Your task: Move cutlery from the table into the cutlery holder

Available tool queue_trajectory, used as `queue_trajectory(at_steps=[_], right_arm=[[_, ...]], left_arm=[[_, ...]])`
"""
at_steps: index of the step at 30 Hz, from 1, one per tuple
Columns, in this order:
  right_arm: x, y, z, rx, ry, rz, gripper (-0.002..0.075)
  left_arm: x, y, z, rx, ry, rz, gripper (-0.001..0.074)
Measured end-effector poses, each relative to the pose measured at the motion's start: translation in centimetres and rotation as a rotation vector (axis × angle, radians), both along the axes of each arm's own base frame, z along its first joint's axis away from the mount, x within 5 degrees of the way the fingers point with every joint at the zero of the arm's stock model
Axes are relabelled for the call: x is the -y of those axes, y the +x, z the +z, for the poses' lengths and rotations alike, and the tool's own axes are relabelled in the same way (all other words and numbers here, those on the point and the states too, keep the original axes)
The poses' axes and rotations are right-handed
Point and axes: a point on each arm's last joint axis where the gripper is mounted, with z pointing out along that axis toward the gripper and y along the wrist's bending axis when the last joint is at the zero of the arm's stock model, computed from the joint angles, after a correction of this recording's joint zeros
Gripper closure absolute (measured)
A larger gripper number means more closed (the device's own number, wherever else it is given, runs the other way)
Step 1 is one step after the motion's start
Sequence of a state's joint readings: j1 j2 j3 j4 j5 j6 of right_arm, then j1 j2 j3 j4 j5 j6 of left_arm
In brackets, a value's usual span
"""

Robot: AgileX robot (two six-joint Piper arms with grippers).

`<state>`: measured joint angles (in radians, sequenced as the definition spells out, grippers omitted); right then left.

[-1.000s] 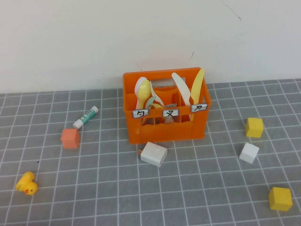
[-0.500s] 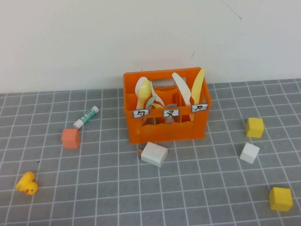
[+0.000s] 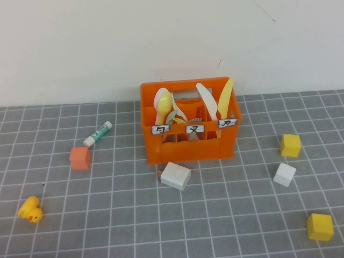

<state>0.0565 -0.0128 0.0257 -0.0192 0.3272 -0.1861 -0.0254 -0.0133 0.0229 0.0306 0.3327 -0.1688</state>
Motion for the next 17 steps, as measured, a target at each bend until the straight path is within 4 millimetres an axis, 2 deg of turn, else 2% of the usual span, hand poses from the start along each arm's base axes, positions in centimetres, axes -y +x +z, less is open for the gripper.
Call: queue_trajectory(at_steps=[8,17], right_arm=[[0.70,0.02,0.03,0.010,0.039,-0.147,0.0728],[0.79,-0.02,-0.07,-0.002,0.071,-0.171,0.0728]], left_arm=[[0.00,0.00,0.00,0.000,-0.004,0.001,0.0735],[0.00,0.00,0.00,0.000,-0.004,0.001,0.0735]])
